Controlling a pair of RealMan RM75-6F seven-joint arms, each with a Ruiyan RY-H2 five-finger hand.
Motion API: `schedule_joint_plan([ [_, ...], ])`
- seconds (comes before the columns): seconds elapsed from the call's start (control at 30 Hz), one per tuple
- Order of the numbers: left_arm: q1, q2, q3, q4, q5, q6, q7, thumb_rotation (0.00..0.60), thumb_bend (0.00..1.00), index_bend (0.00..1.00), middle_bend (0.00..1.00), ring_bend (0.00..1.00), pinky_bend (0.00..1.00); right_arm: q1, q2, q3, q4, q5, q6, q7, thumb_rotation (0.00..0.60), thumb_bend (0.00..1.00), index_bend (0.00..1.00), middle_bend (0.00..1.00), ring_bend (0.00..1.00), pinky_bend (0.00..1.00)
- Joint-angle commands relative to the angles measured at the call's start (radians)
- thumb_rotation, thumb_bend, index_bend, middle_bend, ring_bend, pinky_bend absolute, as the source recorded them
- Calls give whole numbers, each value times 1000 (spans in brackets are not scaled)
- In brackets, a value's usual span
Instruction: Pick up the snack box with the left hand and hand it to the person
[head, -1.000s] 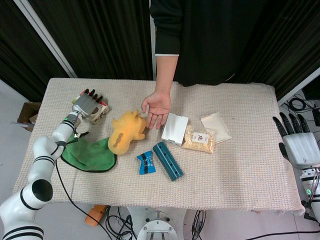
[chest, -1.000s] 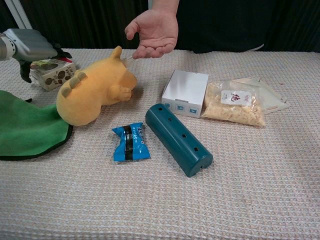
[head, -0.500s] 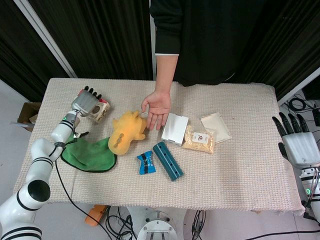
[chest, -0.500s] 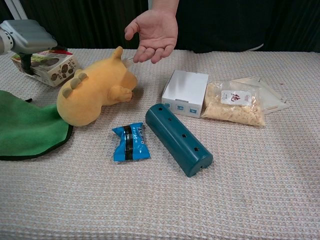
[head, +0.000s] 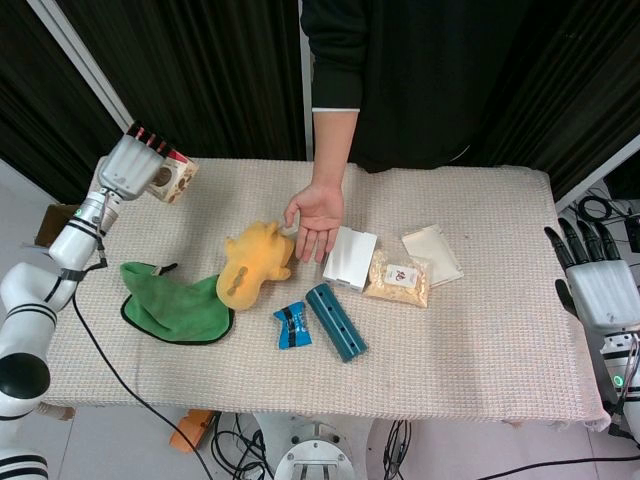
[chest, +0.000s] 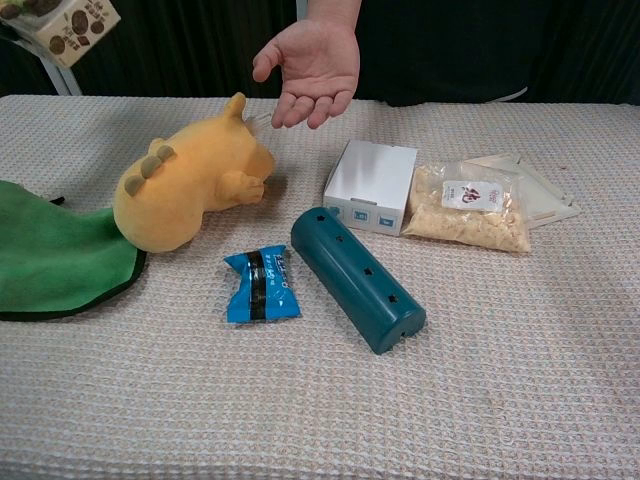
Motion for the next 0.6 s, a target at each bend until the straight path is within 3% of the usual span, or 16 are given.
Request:
schedule_joint_plan([
  [0.03,39,161,-71,-266,-35,193,60,600,366,445,542,242,228,-3,-4,-2,6,-4,3,6,600,370,0,0,0,0],
  [0.17,63,285,-79,-592,-9,283,168,600,365,457,551,251,228,-7,-9,-1,15,-8,11,16,600,370,0,0,0,0],
  [0.3,51,325,-95,-853,6,282,260,600,364,458,552,255,228,-11,-16,6,17,-6,27,15,600,368,0,0,0,0],
  [0.43,20,287,-127,-969,20,270,308,600,367,458,551,263,229,-11,-19,13,19,5,28,18,600,368,0,0,0,0],
  [0.6,-14,207,-155,-996,31,249,339,600,371,461,551,264,229,-11,-23,16,30,16,23,27,600,368,0,0,0,0],
])
